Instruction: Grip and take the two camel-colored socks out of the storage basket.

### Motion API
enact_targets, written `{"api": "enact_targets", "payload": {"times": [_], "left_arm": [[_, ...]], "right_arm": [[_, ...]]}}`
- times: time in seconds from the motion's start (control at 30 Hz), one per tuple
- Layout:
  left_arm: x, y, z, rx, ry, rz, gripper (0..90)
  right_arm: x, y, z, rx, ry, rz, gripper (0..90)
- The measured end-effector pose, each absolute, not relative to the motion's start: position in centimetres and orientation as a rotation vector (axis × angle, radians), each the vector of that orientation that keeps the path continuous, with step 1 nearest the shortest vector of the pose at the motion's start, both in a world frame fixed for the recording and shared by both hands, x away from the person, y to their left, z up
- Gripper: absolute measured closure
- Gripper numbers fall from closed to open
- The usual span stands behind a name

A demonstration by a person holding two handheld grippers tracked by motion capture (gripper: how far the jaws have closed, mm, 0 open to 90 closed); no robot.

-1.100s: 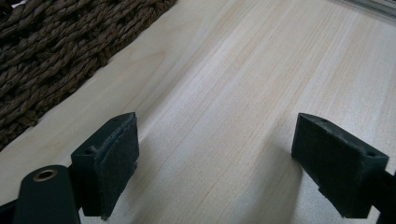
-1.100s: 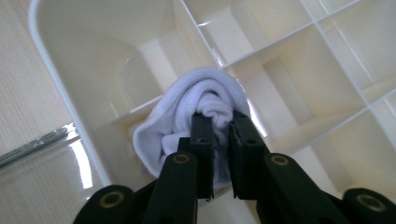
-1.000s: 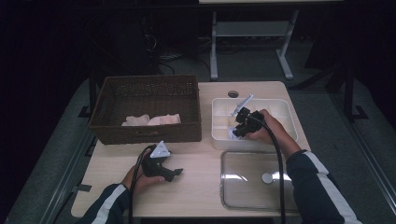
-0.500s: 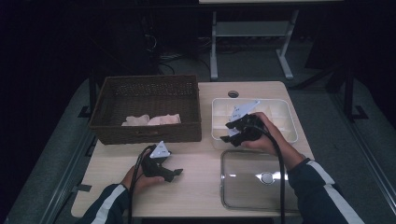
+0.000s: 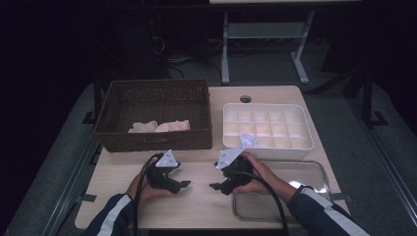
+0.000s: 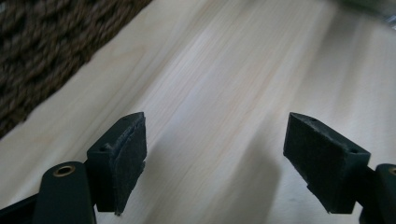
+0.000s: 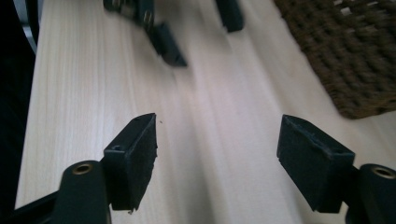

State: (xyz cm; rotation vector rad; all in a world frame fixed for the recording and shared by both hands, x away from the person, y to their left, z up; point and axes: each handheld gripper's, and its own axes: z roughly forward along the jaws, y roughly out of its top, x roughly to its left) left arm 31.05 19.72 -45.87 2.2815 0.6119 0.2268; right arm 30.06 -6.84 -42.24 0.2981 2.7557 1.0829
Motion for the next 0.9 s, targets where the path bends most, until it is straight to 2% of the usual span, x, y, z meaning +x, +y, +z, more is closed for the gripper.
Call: {"api": "enact_targets", "payload": {"times": [0.17,0.43,0.63,0.7,0.73,0.8,0.9], "left_arm": [[30.5,19.9,-44.1,2.256,0.552,0.230,22.4],[31.7,21.7,-38.9,2.168,0.536,0.369,21.0],[35.0,23.5,-35.0,2.176,0.563,0.474,19.4],[36.9,23.7,-33.9,2.167,0.591,0.476,21.4],[39.0,23.5,-33.1,2.203,0.598,0.499,21.5],[40.0,23.4,-32.8,2.207,0.611,0.499,22.6],[43.2,23.0,-33.0,2.255,0.645,0.471,23.1]], "right_arm": [[29.5,-6.2,-43.1,0.254,2.773,1.093,27.3],[29.5,-5.3,-43.7,0.194,2.804,1.100,28.7],[28.9,-4.4,-43.9,0.148,2.809,1.089,28.9],[28.7,-4.4,-44.0,0.135,2.812,1.079,28.9],[28.7,-4.4,-44.0,0.138,2.810,1.079,29.3],[28.9,-4.5,-44.0,0.148,2.813,1.082,32.4],[29.0,-4.5,-43.8,0.158,2.811,1.089,31.9]]}}
